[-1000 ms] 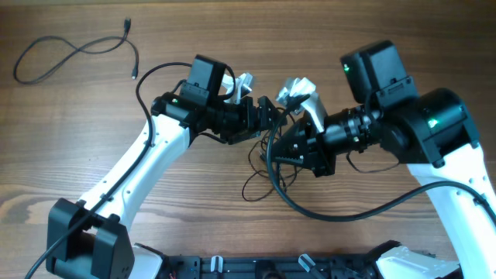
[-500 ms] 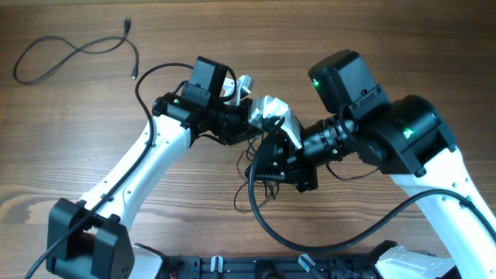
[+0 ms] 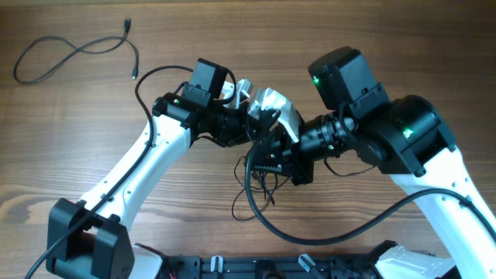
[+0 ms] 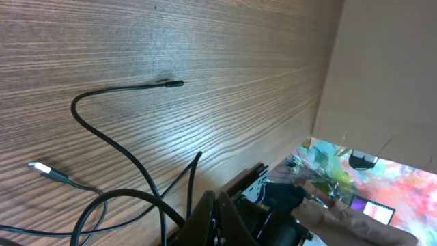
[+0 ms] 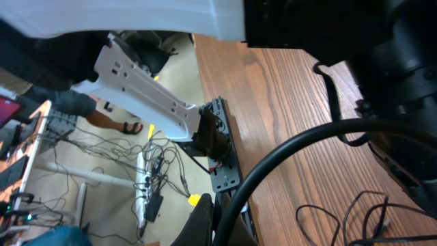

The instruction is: Untangle cables

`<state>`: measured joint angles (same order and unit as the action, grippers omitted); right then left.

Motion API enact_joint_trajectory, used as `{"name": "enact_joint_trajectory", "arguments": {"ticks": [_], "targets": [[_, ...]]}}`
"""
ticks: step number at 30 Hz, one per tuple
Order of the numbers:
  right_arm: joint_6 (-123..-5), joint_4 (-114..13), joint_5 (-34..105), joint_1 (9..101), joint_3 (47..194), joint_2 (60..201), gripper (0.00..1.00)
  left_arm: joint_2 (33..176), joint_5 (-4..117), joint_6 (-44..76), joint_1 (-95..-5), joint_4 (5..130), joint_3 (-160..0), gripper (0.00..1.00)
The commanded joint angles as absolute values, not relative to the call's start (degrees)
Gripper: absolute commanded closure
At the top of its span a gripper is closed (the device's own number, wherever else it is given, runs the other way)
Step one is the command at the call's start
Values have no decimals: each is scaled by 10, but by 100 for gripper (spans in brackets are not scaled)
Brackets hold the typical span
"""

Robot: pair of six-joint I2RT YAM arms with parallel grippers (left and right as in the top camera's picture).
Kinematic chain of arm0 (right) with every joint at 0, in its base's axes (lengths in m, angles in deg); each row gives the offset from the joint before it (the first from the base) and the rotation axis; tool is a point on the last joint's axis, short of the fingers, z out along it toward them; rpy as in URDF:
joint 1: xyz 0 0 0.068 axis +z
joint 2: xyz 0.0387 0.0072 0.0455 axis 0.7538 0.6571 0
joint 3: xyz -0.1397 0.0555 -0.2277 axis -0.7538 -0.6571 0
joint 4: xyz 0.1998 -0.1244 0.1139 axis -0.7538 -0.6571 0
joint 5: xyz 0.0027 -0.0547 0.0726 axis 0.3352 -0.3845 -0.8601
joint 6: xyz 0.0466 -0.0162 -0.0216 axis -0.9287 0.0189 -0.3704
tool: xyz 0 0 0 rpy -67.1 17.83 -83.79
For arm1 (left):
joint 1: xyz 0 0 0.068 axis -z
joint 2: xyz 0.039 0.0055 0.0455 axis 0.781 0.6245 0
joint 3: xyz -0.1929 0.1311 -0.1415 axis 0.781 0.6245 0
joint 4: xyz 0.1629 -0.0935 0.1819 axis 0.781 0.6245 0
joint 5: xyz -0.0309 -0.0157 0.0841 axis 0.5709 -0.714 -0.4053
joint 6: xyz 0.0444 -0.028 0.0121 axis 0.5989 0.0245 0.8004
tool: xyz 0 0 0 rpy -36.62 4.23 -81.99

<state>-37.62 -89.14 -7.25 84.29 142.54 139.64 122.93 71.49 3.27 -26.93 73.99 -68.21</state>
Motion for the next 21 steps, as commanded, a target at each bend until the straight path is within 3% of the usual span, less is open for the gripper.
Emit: {"name": "enact_joint_trajectory", "arguments": {"ticks": [1, 11, 19, 20, 21], "targets": [[-417, -886, -28, 845, 1432, 1400, 96, 1225, 684, 37, -273, 745, -682, 96], [-676, -892, 306, 845, 1432, 1400, 96, 1225, 633, 13, -384, 809, -682, 96], [-720, -892, 369, 833, 1432, 1400, 96, 1225, 634, 26, -454, 870, -682, 96], [-703, -888, 351, 833, 1432, 1400, 96, 1225, 638, 32, -453, 872, -682, 94], [-678, -883, 320, 833, 1432, 1400, 96, 1225, 646, 35, -450, 874, -682, 86]]}}
